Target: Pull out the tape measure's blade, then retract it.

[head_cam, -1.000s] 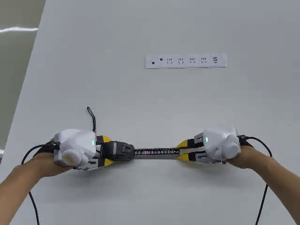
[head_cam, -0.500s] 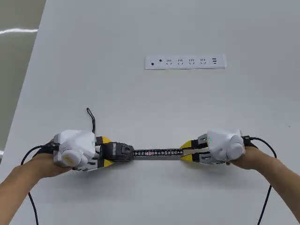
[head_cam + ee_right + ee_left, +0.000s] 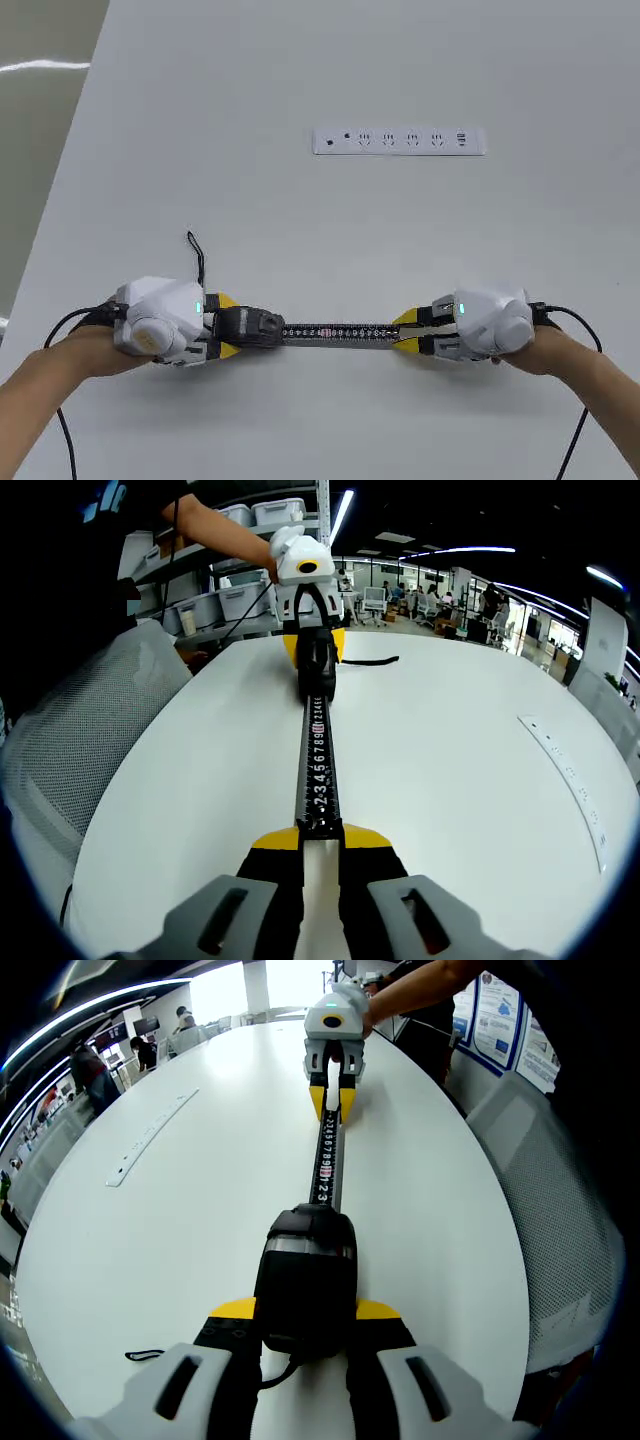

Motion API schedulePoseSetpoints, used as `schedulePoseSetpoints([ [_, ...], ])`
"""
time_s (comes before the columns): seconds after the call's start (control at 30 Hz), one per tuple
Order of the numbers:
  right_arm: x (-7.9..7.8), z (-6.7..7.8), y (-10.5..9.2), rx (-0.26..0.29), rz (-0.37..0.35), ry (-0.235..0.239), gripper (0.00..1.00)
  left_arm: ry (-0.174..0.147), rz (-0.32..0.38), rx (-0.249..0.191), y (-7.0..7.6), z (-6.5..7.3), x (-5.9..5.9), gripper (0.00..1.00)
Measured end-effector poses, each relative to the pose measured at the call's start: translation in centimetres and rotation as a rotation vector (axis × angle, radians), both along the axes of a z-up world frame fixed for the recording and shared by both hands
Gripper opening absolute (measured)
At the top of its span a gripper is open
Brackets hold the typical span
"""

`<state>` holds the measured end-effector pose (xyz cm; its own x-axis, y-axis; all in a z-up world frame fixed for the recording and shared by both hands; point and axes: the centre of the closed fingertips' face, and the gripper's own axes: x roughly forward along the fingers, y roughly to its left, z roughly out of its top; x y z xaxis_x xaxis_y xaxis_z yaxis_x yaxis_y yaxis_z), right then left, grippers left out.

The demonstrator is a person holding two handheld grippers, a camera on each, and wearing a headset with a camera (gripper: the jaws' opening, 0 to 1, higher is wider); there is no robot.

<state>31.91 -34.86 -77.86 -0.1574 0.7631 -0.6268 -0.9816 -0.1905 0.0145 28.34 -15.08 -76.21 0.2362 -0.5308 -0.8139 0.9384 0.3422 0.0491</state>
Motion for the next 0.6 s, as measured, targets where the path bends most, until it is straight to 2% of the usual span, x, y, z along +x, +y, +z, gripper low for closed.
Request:
schedulePoseSetpoints([
  [0.6, 0.09, 0.02, -0.97, -0.001, -0.006, -0.001, 0.09, 0.003, 0.005, 0.003, -0.07, -0.01, 0.0, 0.28],
])
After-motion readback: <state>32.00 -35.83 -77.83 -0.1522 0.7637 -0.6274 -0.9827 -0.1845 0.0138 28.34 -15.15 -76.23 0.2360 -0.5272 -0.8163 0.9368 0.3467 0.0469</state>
